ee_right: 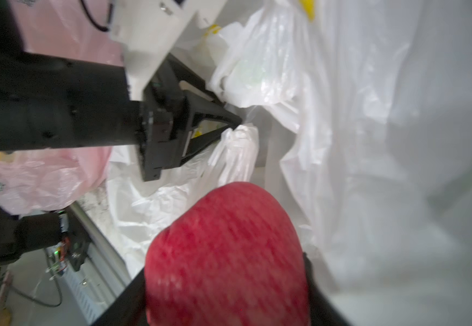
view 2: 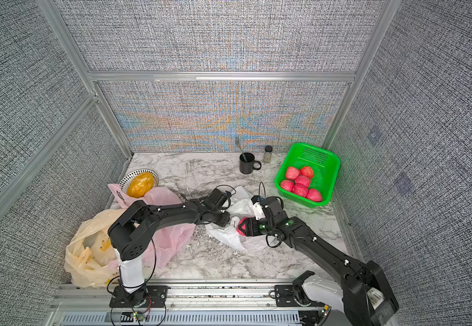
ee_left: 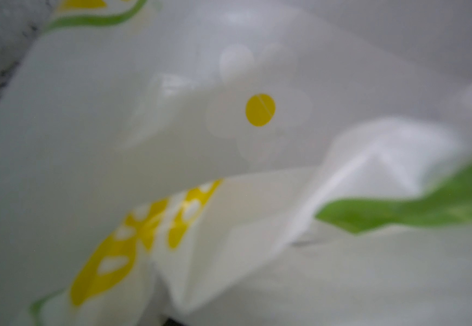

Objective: Untie the knot of a plastic bag & take out the apple
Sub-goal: Pick up the apple from the plastic bag, then place the apple in the basket.

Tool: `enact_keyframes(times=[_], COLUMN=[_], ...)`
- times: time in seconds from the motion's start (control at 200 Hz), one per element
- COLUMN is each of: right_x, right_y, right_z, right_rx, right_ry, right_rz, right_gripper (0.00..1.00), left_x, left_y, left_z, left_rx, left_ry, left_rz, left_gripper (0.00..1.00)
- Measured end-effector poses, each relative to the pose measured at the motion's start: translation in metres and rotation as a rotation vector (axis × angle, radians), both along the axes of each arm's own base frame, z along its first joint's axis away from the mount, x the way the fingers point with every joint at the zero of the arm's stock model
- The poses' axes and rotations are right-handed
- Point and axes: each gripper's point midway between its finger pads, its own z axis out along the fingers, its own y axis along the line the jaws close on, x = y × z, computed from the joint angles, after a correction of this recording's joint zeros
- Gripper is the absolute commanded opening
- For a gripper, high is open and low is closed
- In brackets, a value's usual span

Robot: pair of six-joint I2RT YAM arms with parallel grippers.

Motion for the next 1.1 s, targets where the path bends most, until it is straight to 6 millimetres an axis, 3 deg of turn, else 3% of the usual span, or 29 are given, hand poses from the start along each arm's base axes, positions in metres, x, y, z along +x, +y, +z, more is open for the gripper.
enact_keyframes(times=[0.13,0.27,0.365,0.515,0.641,0.741,0.966,1.101], right_x=[0.013,0.059,0.094,0.141,0.172,0.194,0.226,0.242], right_y=[-0.011,-0.046,-0.082,-0.149,-0.204,-0.235,-0.318,-0.346], right_z=[0.039,0.101,0.121,0.126,0.121,0.118,0.103,0.083], right_rx=[0.087,0.101,0.039,-0.072,-0.136,-0.172,-0.284,-0.322], right_ry=[-0.071,-0.248,-0.329,-0.387,-0.410,-0.420,-0.427,-0.394], right_rz=[-0.044,-0.207,-0.348,-0.571,-0.735,-0.810,-0.991,-1.028], right_gripper=[0.65,0.66,0.67,0.66,0.66,0.67,0.66,0.66], left_x=[0.003,0.006,0.010,0.013,0.017,0.019,0.020,0.017], left_y=[0.003,0.016,0.034,0.060,0.063,0.058,0.047,0.044], left_z=[0.000,0.000,0.001,0.013,0.037,0.061,0.109,0.136], left_rx=[0.003,0.016,0.041,0.062,0.023,-0.025,-0.142,-0.211], left_ry=[-0.001,-0.002,0.000,-0.012,-0.058,-0.106,-0.186,-0.231], left_rz=[0.016,0.052,0.093,0.147,0.149,0.129,0.088,0.074], left_gripper=[0.40,0.40,0.41,0.50,0.69,0.86,1.00,1.00])
